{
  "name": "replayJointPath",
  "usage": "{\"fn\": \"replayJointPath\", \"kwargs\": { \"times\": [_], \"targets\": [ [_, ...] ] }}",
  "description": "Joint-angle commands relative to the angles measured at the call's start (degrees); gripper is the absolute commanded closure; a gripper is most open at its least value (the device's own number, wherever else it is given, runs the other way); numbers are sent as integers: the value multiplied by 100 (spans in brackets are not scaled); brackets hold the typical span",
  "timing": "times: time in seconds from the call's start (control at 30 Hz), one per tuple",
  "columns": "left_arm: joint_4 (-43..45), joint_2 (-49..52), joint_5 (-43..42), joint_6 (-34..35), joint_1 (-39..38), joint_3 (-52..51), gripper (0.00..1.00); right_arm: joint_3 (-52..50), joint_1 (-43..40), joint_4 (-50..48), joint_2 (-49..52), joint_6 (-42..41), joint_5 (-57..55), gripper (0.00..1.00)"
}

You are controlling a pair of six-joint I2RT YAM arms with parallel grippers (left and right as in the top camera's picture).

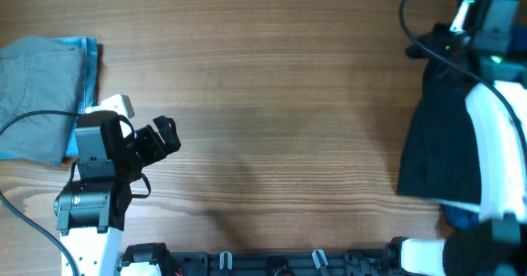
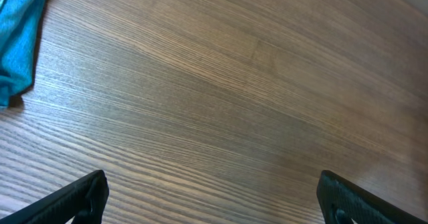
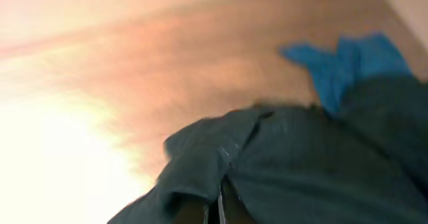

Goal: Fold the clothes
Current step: 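Drag the black garment leftward to the table center with the right gripper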

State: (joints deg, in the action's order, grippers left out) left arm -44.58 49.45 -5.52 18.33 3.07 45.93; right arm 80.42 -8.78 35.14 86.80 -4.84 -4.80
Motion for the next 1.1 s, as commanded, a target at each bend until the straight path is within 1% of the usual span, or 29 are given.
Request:
{"fn": "replayJointPath", "kwargs": {
  "times": [0.0, 0.07, 0.23, 0.4, 0.5, 0.7, 0.9, 0.97, 1.07],
  "targets": [
    [20, 7, -68, -4, 15, 125, 0, 114, 20, -107, -407, -35, 1344, 96],
    [17, 7, -68, -4, 15, 125, 0, 114, 20, -162, -525, -103, 1725, 96],
    [20, 7, -66, -4, 15, 125, 0, 114, 20, -378, -643, -173, 3082, 96],
    [20, 7, -68, -4, 15, 125, 0, 111, 20, -857, -640, -640, 4247, 96],
    [20, 7, -68, -4, 15, 125, 0, 111, 79, -1263, -640, -933, 4695, 96],
    [20, 7, -66, -4, 15, 125, 0, 74, 570, -1327, -632, -1012, 4658, 96],
    [20, 7, -68, -4, 15, 125, 0, 63, 1279, -1381, -400, -1014, 4138, 96],
    [20, 7, -66, -4, 15, 125, 0, 63, 1464, -1504, -267, -1019, 4026, 96],
    [31, 7, -68, -4, 15, 125, 0, 63, 1703, -1947, -2, -1036, 4011, 96]
  ]
}}
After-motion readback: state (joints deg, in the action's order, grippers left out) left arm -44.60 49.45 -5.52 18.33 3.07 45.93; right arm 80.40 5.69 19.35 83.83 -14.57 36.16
